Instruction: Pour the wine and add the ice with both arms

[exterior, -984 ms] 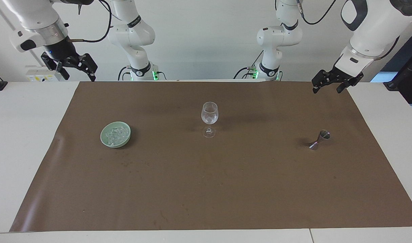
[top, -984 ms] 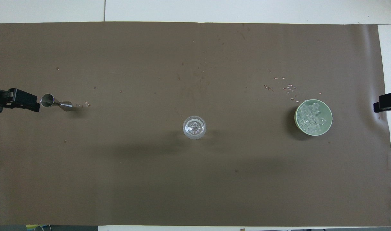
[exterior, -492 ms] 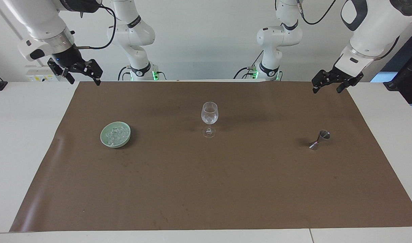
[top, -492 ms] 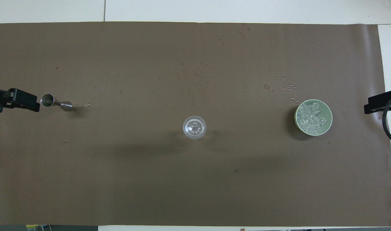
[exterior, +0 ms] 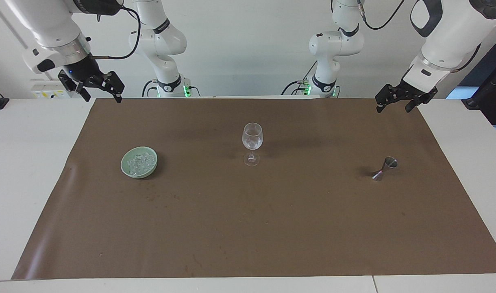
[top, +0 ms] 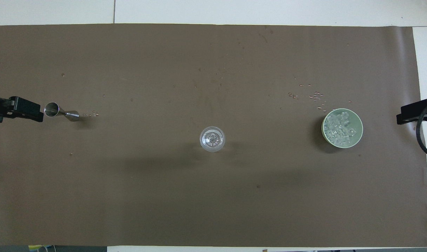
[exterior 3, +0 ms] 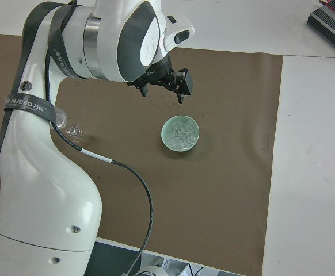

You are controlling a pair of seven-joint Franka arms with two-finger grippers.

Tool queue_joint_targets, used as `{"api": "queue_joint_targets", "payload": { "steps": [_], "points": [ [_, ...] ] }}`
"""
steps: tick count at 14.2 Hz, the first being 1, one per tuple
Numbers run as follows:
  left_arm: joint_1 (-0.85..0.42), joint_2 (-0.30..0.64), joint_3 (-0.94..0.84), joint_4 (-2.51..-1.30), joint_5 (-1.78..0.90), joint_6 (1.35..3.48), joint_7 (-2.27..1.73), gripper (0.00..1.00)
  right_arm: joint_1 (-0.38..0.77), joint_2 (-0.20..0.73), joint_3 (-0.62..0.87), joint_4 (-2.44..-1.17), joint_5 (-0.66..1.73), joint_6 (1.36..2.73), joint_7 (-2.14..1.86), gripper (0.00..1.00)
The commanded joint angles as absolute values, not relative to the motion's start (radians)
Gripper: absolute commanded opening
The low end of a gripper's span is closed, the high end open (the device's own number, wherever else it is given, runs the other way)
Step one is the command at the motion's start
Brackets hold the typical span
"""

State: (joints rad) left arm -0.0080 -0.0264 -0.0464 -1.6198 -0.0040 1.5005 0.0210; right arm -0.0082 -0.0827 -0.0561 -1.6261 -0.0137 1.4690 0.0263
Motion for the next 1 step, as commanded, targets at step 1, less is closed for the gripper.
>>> {"api": "queue_joint_targets", "payload": {
  "steps": [1],
  "points": [
    [-0.012, -0.041, -0.041, -1.634, 0.011, 1.508, 0.009, 1.00, -0.026, -0.098, -0.043, -1.646, -0.026, 1.471, -0.006, 1.00]
  ]
}}
